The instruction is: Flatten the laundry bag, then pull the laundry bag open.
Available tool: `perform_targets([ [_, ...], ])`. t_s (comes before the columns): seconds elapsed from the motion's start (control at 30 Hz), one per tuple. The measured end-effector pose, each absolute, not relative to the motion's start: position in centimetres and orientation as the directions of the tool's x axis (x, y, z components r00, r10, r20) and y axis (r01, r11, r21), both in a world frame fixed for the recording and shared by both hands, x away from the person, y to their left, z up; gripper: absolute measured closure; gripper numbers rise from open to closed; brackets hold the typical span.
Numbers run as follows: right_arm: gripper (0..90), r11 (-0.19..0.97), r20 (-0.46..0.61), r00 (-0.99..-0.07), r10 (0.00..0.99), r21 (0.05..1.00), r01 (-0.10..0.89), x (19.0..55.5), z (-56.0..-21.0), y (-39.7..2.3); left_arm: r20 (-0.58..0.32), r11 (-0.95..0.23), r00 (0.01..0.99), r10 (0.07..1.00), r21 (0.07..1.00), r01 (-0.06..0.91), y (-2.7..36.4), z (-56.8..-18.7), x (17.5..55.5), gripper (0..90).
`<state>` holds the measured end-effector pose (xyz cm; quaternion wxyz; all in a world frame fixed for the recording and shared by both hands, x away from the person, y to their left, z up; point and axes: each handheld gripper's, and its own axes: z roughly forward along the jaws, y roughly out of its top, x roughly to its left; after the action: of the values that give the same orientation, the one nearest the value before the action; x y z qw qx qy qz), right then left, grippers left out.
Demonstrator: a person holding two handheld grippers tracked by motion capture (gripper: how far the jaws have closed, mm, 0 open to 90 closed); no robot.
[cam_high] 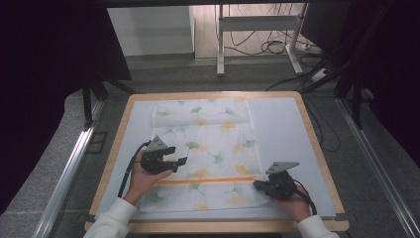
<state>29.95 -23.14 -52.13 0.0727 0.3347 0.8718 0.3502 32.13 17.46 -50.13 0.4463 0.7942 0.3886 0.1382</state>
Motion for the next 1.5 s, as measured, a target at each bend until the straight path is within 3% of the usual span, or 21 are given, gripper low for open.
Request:
perform_targets([
  [0.2, 87.2, 0.553, 0.071, -0.773, 0.631, 0.657, 0.512, 29.7, -52.0, -22.9, -0.081, -0.342, 0.673, 0.735, 0.813, 0.471, 15.9, -49.6, 30.6, 34.0],
  [1.0, 87.4, 0.547, 0.065, -0.768, 0.637, 0.665, 0.509, 27.9, -51.8, -23.1, -0.075, -0.373, 0.72, 0.69, 0.816, 0.442, 13.0, -49.0, 29.9, 31.5],
  [1.5, 87.3, 0.557, 0.064, -0.768, 0.637, 0.651, 0.516, 27.1, -51.9, -22.9, -0.037, -0.453, 0.794, 0.607, 0.804, 0.385, 7.7, -49.1, 31.1, 32.3],
])
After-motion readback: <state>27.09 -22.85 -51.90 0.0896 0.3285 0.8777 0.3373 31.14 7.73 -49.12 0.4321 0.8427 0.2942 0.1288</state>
